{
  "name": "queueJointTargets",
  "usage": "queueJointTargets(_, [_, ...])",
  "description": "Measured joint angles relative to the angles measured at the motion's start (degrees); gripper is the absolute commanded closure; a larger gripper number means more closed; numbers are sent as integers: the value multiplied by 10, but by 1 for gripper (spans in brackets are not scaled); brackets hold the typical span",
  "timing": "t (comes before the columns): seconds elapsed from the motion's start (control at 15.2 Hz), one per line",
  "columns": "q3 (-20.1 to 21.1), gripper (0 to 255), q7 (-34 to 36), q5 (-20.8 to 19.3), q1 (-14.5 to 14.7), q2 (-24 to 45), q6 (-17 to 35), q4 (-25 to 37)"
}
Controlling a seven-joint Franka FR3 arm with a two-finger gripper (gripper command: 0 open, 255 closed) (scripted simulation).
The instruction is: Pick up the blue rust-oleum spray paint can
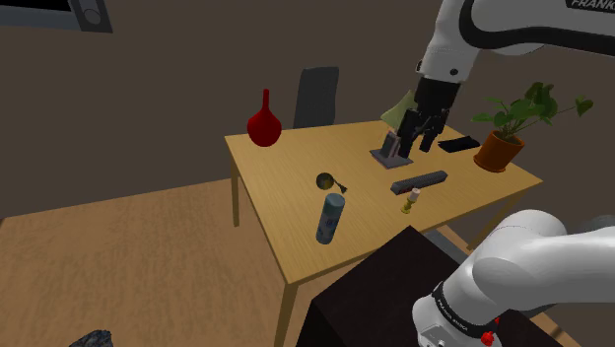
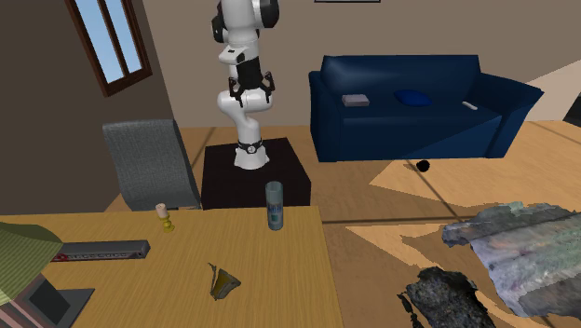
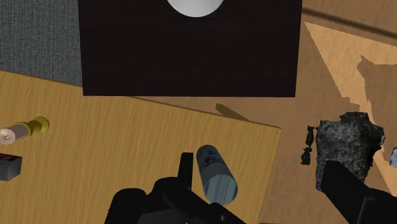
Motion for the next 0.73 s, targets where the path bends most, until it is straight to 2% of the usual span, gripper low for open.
queueJointTargets(0.13, [0, 0, -2, -1, 0, 0, 10, -8])
queueJointTargets(0.26, [6, 0, -2, -1, 2, 6, 49, -36])
queueJointTargets(0.73, [30, 0, -5, 0, 13, 64, 223, -123])
